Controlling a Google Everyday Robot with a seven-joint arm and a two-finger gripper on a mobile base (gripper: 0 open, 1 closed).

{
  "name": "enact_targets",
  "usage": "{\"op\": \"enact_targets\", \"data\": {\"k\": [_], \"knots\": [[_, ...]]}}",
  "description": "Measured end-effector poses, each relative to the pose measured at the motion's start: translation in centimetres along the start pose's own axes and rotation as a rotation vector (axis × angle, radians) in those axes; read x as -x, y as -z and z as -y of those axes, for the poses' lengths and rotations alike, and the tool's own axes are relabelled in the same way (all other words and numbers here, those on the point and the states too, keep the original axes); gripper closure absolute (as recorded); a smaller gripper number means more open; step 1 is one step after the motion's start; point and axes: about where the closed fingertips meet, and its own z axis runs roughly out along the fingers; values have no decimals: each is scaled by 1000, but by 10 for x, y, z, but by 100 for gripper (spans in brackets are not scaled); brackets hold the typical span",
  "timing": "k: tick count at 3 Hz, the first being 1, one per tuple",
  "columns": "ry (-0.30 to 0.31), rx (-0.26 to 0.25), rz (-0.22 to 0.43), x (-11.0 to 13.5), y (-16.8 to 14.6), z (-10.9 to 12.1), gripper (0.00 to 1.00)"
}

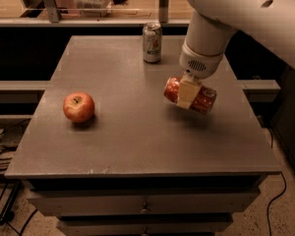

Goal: Place coke can upright

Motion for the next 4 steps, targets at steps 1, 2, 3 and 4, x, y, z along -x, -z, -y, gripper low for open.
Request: {"op": "enact_targets", "data": {"k": [1, 2, 3, 4], "knots": [[19, 21, 157, 6, 29, -1, 100], [43, 48, 365, 10, 56, -5, 100], [70, 66, 579, 19, 82, -8, 100], [83, 97, 788, 27, 103, -13, 100]]}}
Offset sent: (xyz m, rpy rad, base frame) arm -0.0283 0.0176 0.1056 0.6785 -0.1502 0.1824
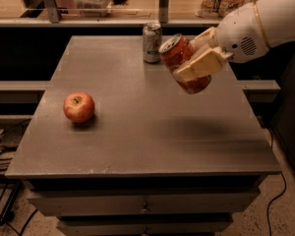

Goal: Place coke can upright

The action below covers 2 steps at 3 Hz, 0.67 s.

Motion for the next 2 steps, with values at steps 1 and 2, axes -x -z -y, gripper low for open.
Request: {"op": "enact_targets", "data": {"k": [1, 2], "knots": [[-19, 21, 243, 22, 4, -8, 100], [-77, -3, 359, 25, -1, -5, 100]]}}
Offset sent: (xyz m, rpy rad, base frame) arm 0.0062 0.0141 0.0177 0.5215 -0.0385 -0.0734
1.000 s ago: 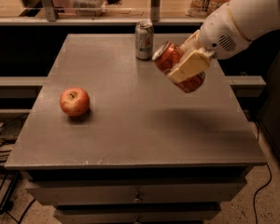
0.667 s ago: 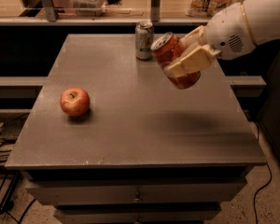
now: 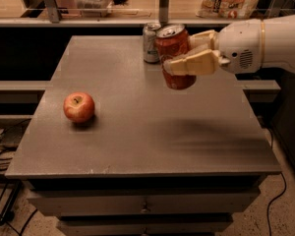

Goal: Place coke can upright

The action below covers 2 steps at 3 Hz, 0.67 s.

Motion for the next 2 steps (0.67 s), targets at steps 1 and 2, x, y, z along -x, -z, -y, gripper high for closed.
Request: {"op": "enact_targets", "data": {"k": [1, 2], "knots": [[-82, -77, 53, -15, -17, 5, 100], [-83, -78, 52, -16, -18, 5, 100]]}}
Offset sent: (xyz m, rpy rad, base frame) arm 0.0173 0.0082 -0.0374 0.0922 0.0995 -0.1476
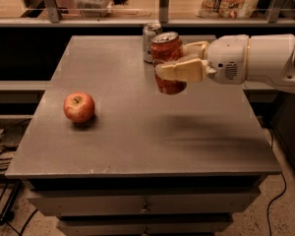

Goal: Place coke can upright

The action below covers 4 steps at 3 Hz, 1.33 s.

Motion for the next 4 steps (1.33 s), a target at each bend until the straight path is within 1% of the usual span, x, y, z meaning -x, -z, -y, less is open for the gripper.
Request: {"op": "enact_targets", "data": {"k": [1, 2, 3, 4], "knots": [[40, 13, 20, -7, -3, -4, 100], [96, 12, 66, -20, -7, -6, 100], [148, 2, 100, -33, -10, -7, 100], [163, -22, 117, -48, -12, -7, 100]]}}
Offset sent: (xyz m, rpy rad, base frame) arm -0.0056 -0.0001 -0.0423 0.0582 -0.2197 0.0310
